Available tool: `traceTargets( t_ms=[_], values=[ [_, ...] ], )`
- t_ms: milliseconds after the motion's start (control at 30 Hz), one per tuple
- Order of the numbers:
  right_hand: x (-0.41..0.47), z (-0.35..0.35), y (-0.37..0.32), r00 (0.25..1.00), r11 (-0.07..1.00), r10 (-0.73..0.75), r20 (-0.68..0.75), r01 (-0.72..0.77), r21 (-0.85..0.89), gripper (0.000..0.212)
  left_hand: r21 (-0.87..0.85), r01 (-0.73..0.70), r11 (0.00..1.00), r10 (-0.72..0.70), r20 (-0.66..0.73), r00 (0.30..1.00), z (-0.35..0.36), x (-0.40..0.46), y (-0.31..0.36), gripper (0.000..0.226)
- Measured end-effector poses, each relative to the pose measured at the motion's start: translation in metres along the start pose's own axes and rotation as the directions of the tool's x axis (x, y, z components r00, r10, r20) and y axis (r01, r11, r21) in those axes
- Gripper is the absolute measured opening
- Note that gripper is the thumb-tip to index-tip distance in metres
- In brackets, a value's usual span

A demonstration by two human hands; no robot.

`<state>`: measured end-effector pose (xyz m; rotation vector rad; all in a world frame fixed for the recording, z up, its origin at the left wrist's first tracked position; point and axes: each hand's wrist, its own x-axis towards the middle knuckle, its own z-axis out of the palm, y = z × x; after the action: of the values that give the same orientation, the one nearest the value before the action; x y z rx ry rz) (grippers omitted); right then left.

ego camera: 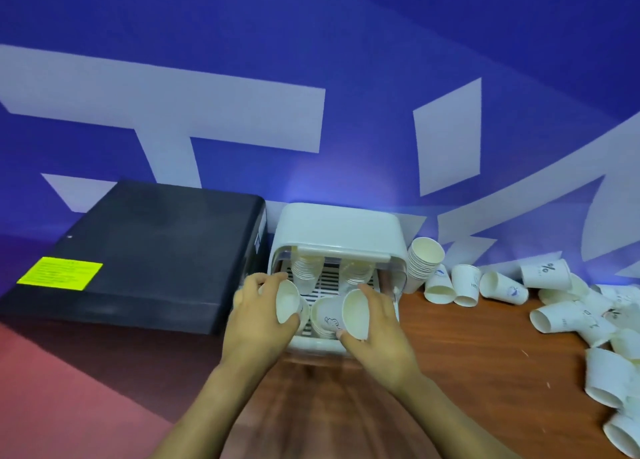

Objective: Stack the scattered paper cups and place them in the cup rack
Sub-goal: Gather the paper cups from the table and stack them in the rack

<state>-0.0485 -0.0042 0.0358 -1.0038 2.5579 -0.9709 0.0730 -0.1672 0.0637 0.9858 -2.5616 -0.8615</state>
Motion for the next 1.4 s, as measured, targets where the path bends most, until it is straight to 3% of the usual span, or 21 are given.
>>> traceTargets(
  t_ms=[233, 600, 767, 1000, 1200, 1400],
  values=[
    [0.027, 0.023, 0.005, 0.999, 0.983, 0.021, 0.028, -0.016, -0.184, 0.082, 0.135, -0.084, 0.987, 0.069, 0.112, 0.991, 0.032, 0.025, -0.016, 0.066],
    [0.034, 0.047, 0.028, 0.959, 0.984, 0.13, 0.252, -0.093, -0.153, 0.101, 0.287, -0.002, 0.958, -0.097, 0.331, 0.939, 0.074, 0.034, -0.037, 0.08],
    [0.032, 0.039, 0.032, 0.957, 0.993, 0.095, 0.274, -0.071, -0.096, 0.092, 0.259, -0.005, 0.966, -0.09, 0.355, 0.931, 0.07, 0.031, -0.03, 0.085],
    [-0.002, 0.009, 0.041, 0.955, 0.99, 0.132, 0.265, -0.113, -0.087, 0.076, 0.08, -0.09, 0.993, 0.068, 0.24, 0.968, 0.048, 0.003, 0.0, 0.084],
    [-0.046, -0.021, 0.058, 0.944, 0.971, 0.224, 0.243, -0.193, -0.141, 0.067, -0.056, -0.134, 0.989, 0.144, 0.26, 0.955, 0.055, -0.029, 0.025, 0.079],
    [-0.076, -0.061, 0.085, 0.942, 0.953, 0.294, 0.16, -0.275, -0.13, 0.065, -0.074, -0.134, 0.988, 0.151, 0.326, 0.933, 0.082, -0.051, 0.06, 0.076]
  ],
)
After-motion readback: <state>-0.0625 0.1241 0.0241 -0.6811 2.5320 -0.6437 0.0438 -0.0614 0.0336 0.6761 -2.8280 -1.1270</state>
